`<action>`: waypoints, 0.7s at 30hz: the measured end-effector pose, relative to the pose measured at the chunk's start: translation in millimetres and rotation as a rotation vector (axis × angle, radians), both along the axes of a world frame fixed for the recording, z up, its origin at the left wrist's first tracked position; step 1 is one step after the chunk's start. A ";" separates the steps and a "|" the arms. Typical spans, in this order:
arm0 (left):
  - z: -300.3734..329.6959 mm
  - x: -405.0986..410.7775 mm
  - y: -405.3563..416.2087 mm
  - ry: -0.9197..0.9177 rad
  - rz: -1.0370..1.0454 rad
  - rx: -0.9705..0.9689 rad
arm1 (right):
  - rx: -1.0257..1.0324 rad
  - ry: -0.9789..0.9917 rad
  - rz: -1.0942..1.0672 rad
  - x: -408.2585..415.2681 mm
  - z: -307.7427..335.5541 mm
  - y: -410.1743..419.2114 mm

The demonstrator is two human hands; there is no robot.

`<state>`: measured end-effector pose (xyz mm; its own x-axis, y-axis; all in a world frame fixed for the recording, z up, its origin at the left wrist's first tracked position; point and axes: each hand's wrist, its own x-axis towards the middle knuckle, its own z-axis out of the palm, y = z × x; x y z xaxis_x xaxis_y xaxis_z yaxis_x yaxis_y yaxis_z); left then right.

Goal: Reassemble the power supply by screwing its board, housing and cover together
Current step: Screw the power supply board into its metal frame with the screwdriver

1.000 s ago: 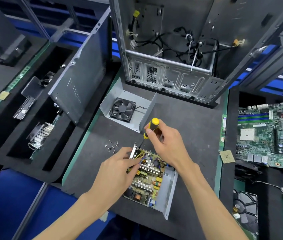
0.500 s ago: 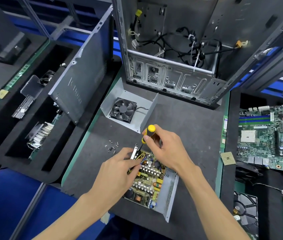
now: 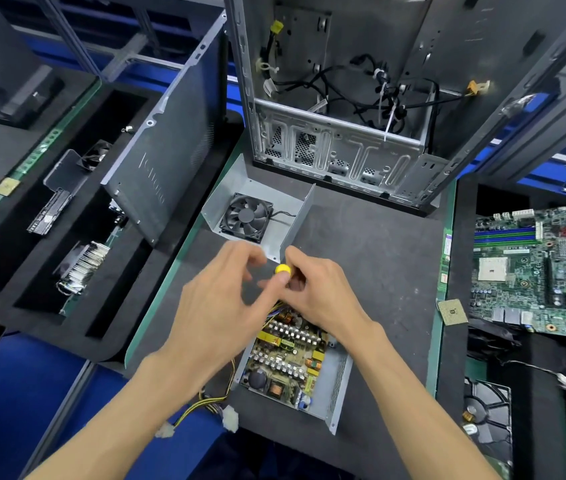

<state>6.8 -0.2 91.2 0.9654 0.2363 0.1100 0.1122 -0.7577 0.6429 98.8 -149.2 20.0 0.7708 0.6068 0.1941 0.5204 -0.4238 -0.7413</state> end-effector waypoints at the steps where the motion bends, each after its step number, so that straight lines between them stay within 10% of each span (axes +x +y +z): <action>1: 6.3 7.4 -1.2 0.006 -0.042 0.050 | -0.005 -0.001 0.006 -0.3 0.8 1.8; 9: 29.0 37.2 11.2 0.155 -0.524 0.200 | 0.061 0.126 0.106 7.9 8.0 -10.6; 15: 28.6 44.6 3.2 0.203 -0.268 0.358 | 0.029 0.171 0.073 10.6 4.0 -2.6; 21: 30.7 44.1 1.4 0.168 -0.436 0.286 | 0.056 0.162 0.076 10.1 4.3 -5.9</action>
<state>50.9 1.1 121.9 0.9770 -0.2065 -0.0527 -0.1682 -0.8990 0.4044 108.8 -155.0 24.3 0.7468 0.6564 0.1068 0.4217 -0.3432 -0.8393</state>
